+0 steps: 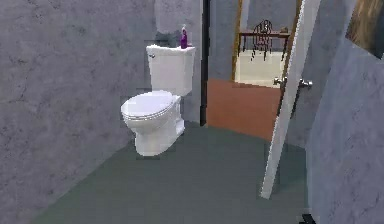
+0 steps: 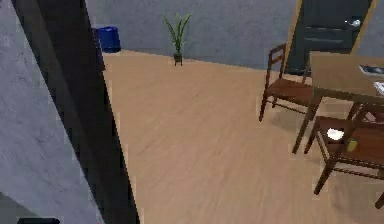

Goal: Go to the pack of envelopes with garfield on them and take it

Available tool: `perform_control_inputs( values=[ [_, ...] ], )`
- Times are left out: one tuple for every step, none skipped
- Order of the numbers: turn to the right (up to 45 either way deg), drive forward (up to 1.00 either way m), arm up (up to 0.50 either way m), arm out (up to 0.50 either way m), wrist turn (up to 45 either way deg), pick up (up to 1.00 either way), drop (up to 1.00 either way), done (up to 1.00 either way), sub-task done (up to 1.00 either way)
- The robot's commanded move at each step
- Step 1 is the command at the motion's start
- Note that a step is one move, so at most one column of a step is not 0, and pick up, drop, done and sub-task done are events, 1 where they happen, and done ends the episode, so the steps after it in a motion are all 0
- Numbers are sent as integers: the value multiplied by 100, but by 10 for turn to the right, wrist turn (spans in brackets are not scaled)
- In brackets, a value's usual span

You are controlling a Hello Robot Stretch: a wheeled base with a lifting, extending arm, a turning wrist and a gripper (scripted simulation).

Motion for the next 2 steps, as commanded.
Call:
perform_control_inputs(
  values=[
    [0, 55, 0, 0, 0, 0, 0, 0, 0],
    [270, 0, 0, 0, 0, 0, 0, 0, 0]
  ],
)
